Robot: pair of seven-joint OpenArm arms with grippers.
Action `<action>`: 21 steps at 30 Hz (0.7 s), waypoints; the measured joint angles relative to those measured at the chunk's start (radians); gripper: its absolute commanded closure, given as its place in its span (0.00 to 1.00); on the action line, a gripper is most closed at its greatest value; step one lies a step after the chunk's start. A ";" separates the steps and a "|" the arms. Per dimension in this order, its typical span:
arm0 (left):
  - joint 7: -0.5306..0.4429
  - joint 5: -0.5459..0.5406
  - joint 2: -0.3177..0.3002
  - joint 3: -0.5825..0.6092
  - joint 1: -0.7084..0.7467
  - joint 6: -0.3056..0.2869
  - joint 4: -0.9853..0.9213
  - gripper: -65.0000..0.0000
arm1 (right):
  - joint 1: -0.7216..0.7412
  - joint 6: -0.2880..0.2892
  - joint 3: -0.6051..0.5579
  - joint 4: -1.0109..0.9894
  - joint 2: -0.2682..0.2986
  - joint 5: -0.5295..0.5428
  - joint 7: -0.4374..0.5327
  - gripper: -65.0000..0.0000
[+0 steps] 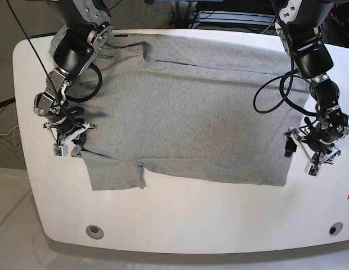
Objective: Fold the T-shirt properly
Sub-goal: 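Lower both grippers to the shirt's side edges near the hem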
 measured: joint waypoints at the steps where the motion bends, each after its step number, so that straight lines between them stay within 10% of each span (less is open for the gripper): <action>1: 0.000 0.000 0.000 0.000 0.000 0.000 0.000 0.22 | 0.000 0.000 -0.004 0.000 0.000 -0.001 -0.001 0.98; 21: -0.133 -0.010 0.006 -0.023 -0.012 0.000 -0.103 0.22 | -0.003 0.003 -0.015 -0.003 0.008 0.003 0.000 0.98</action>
